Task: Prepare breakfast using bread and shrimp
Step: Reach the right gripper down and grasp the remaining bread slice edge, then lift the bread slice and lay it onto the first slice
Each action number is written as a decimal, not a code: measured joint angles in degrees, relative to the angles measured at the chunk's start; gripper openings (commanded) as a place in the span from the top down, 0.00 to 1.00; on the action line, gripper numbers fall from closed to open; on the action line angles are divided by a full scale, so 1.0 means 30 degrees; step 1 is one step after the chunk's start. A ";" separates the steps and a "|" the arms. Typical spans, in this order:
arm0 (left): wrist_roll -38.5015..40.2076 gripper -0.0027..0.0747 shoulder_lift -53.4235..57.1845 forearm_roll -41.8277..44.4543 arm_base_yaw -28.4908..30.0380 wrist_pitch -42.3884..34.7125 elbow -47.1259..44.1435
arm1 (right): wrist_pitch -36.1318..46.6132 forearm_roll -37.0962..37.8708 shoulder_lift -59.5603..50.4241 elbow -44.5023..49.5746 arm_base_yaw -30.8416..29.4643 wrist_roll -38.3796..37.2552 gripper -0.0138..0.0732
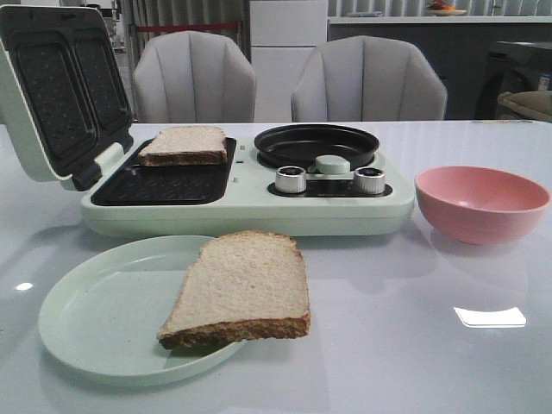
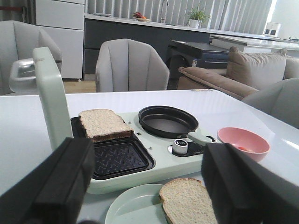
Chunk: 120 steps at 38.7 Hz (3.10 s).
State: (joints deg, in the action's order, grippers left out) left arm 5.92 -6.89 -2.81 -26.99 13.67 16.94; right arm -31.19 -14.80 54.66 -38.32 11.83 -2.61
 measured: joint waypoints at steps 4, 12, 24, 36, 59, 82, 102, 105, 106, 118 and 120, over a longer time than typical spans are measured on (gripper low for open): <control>0.0000 0.26 0.0000 0.0000 0.0000 0.0000 -0.0027 | 0.0045 -0.1589 0.2456 -0.0819 0.0834 0.0192 0.27; 0.0000 0.26 0.0000 0.0000 0.0000 0.0000 -0.0027 | 0.0685 -0.4527 0.7054 -0.2392 0.2177 0.1475 0.27; 0.0000 0.26 0.0000 0.0000 0.0000 0.0000 -0.0027 | 0.0763 -1.0958 1.2511 -0.4634 0.2626 0.6016 0.33; 0.0000 0.26 0.0000 0.0000 0.0000 0.0000 -0.0027 | 0.0638 -1.7555 1.6730 -0.6063 0.2672 1.1978 0.40; 0.0000 0.26 0.0000 0.0000 0.0000 0.0000 -0.0027 | -0.0414 -2.0059 1.8835 -0.7342 0.3211 1.3684 0.40; 0.0000 0.26 0.0000 -0.0031 0.0000 0.0000 -0.0027 | -0.2255 -2.3084 1.8864 -0.7342 0.3211 1.6853 0.67; 0.0000 0.26 0.0000 -0.0031 0.0000 -0.0032 -0.0027 | -0.1983 -2.3675 1.7603 -0.8718 0.3211 1.7564 0.69; 0.0000 0.26 0.0000 -0.0031 0.0000 -0.0032 -0.0027 | -0.2382 -2.4207 1.7402 -0.9627 0.3211 1.7649 0.69; 0.0000 0.26 0.0000 -0.0031 0.0000 -0.0032 -0.0027 | -0.2448 -2.4401 1.7402 -0.9992 0.3211 1.7646 0.69; 0.0000 0.26 0.0000 -0.0031 0.0000 -0.0032 -0.0027 | -0.0967 -2.5881 1.8551 -1.3658 0.3375 1.7687 0.69; 0.0000 0.26 0.0000 -0.0031 0.0000 -0.0032 -0.0027 | -0.0791 -2.5924 1.9028 -1.4183 0.3406 1.7687 0.69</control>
State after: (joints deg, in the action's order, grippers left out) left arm 5.92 -6.89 -2.91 -26.99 13.57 16.85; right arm -33.56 -92.57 111.74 -80.87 22.05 50.45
